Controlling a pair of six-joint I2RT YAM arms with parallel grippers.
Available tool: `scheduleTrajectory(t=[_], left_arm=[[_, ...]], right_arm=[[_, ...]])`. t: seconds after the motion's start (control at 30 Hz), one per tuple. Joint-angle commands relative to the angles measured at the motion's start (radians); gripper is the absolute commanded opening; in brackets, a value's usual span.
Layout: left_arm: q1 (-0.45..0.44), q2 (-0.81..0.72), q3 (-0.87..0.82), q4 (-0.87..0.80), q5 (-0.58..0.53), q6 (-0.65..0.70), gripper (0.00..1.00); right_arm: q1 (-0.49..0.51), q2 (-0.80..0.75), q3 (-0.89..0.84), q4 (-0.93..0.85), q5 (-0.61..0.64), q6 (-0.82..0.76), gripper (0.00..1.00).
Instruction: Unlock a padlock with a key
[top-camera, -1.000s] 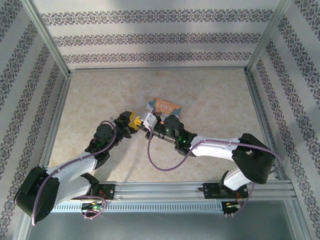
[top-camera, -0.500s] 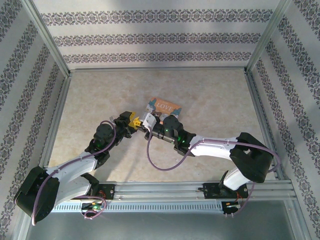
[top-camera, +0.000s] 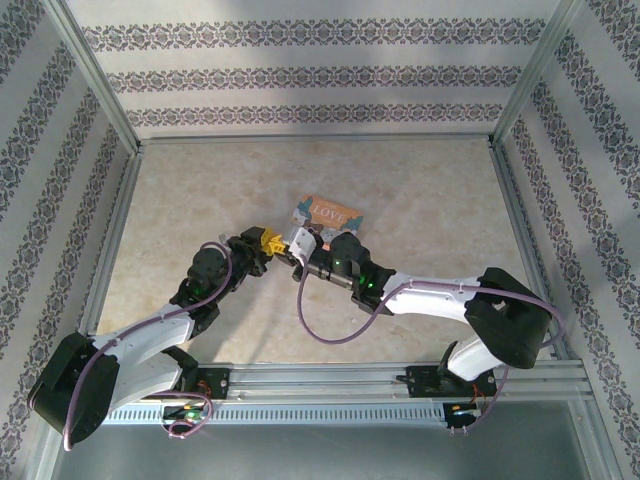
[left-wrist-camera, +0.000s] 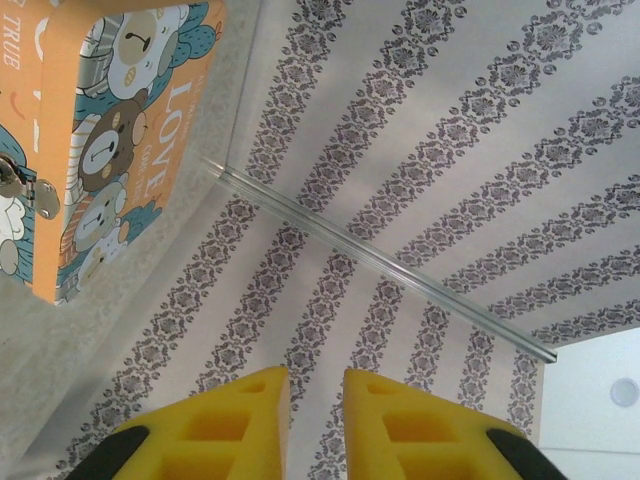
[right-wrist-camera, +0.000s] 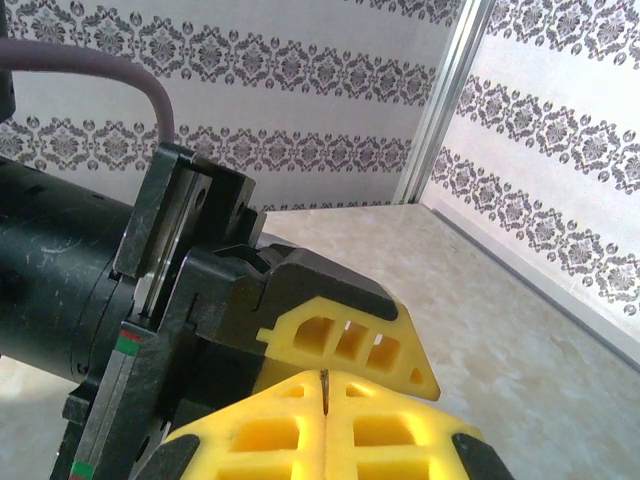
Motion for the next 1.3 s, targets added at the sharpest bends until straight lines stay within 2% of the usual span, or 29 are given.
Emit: scheduleTrajectory(t=[0.0, 0.27, 0.4, 0.5, 0.57, 0.63, 0.77, 0.9, 1.03, 1.13, 1.27], left_arm=[[-0.015, -0.007, -0.005, 0.05, -0.019, -0.006, 0.17], [-0.014, -0.008, -0.009, 0.049, -0.017, -0.002, 0.03], [-0.014, -0.017, 0.003, 0.032, -0.015, 0.069, 0.0], [-0.014, -0.039, 0.051, -0.025, -0.008, 0.23, 0.0], [-0.013, -0.058, 0.086, -0.08, -0.012, 0.355, 0.0], [-0.011, -0.077, 0.131, -0.139, -0.013, 0.499, 0.0], [-0.009, -0.102, 0.225, -0.255, 0.014, 0.809, 0.0], [-0.009, -0.088, 0.311, -0.27, 0.105, 1.079, 0.0], [-0.008, -0.046, 0.356, -0.173, 0.239, 1.249, 0.0], [-0.008, -0.001, 0.374, -0.061, 0.331, 1.279, 0.0], [-0.008, 0.067, 0.4, 0.079, 0.423, 1.253, 0.0]], right_arm=[[0.006, -0.021, -0.014, 0.029, 0.004, 0.025, 0.0], [0.006, -0.028, -0.02, 0.038, 0.012, 0.025, 0.0], [0.006, -0.052, -0.033, 0.045, 0.025, 0.033, 0.0], [0.005, -0.093, -0.039, 0.018, 0.041, 0.05, 0.17], [0.003, -0.136, -0.041, -0.027, 0.043, 0.058, 0.39], [-0.001, -0.189, -0.044, -0.104, 0.059, 0.09, 0.55], [-0.04, -0.301, -0.051, -0.222, 0.06, 0.221, 0.71], [-0.107, -0.394, -0.082, -0.232, -0.05, 0.39, 0.85], [-0.211, -0.429, -0.076, -0.228, -0.209, 0.675, 0.86], [-0.278, -0.402, -0.054, -0.187, -0.349, 0.873, 0.8], [-0.285, -0.349, -0.023, -0.099, -0.466, 0.959, 0.75]])
